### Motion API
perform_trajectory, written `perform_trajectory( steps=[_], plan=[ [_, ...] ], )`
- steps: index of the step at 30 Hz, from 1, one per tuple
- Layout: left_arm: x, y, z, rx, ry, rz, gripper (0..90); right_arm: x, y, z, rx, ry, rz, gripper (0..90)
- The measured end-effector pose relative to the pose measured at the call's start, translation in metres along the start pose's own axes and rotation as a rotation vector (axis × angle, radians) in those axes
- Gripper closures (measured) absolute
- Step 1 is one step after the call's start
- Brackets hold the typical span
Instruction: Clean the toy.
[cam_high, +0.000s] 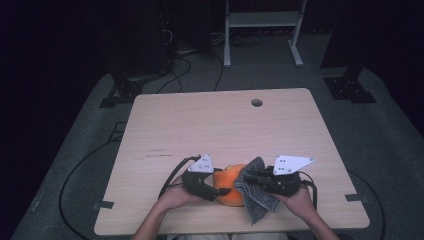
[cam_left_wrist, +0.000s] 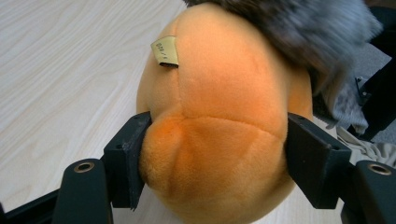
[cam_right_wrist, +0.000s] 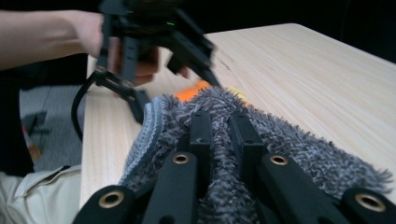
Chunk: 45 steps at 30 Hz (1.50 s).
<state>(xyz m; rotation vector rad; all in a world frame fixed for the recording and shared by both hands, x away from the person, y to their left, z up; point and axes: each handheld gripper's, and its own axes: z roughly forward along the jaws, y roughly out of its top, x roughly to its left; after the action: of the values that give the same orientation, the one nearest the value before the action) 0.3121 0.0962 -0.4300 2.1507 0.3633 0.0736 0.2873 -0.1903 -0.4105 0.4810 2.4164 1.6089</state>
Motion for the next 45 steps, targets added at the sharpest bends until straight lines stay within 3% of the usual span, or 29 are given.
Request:
perform_trajectory(
  steps=[2,7,11,15,19,22,25,27,28,31,34,36,38,41,45],
  plan=[
    [0.0,-0.003,-0.001,-0.01,-0.002,-0.009,29.4,-0.008,-0.013,-0.008,-0.011,-0.016,0.048,80.4],
    [0.0,-0.005,-0.001,-0.019,-0.002,-0.015,29.0,-0.023,-0.042,-0.024,0.048,-0.06,0.14,80.2],
    [-0.002,-0.006,0.0,-0.027,0.01,-0.011,26.3,-0.03,-0.054,-0.028,0.083,-0.057,0.203,80.0],
    [-0.001,-0.006,0.001,-0.034,0.008,-0.029,24.1,-0.027,-0.039,-0.031,0.021,-0.041,0.181,80.1],
    [0.003,-0.004,0.003,-0.028,0.013,-0.053,24.1,-0.015,-0.007,-0.021,-0.027,-0.006,0.093,79.9],
    [0.008,-0.005,0.001,-0.024,0.03,-0.095,23.8,-0.007,0.009,-0.007,-0.014,0.022,0.02,79.9],
    [0.011,-0.009,-0.001,-0.027,0.015,-0.113,24.3,-0.004,0.005,0.003,0.024,0.024,-0.026,79.9],
    [0.011,-0.011,-0.001,-0.035,0.005,-0.114,24.9,-0.006,-0.004,0.001,0.011,0.018,-0.017,80.0],
    [0.012,-0.011,-0.001,-0.036,0.0,-0.114,25.0,-0.01,-0.01,-0.003,0.003,0.02,0.016,80.0],
    [0.012,-0.012,-0.002,-0.035,-0.007,-0.108,25.5,-0.018,-0.025,-0.012,0.009,0.009,0.062,80.0],
    [0.011,-0.012,-0.002,-0.036,-0.009,-0.1,25.6,-0.028,-0.04,-0.02,0.052,-0.022,0.106,80.0],
    [0.008,-0.012,-0.002,-0.04,-0.013,-0.077,25.5,-0.034,-0.047,-0.022,0.095,-0.037,0.138,80.0],
    [0.004,-0.011,-0.002,-0.047,-0.012,-0.053,24.3,-0.038,-0.05,-0.026,0.102,-0.024,0.177,80.0],
    [-0.005,-0.009,-0.001,-0.047,-0.01,0.018,21.9,-0.036,-0.041,-0.03,0.073,-0.019,0.168,80.0],
    [-0.013,-0.004,0.0,-0.039,-0.029,0.06,19.3,-0.027,-0.014,-0.029,0.014,0.008,0.109,79.9]
  ],
)
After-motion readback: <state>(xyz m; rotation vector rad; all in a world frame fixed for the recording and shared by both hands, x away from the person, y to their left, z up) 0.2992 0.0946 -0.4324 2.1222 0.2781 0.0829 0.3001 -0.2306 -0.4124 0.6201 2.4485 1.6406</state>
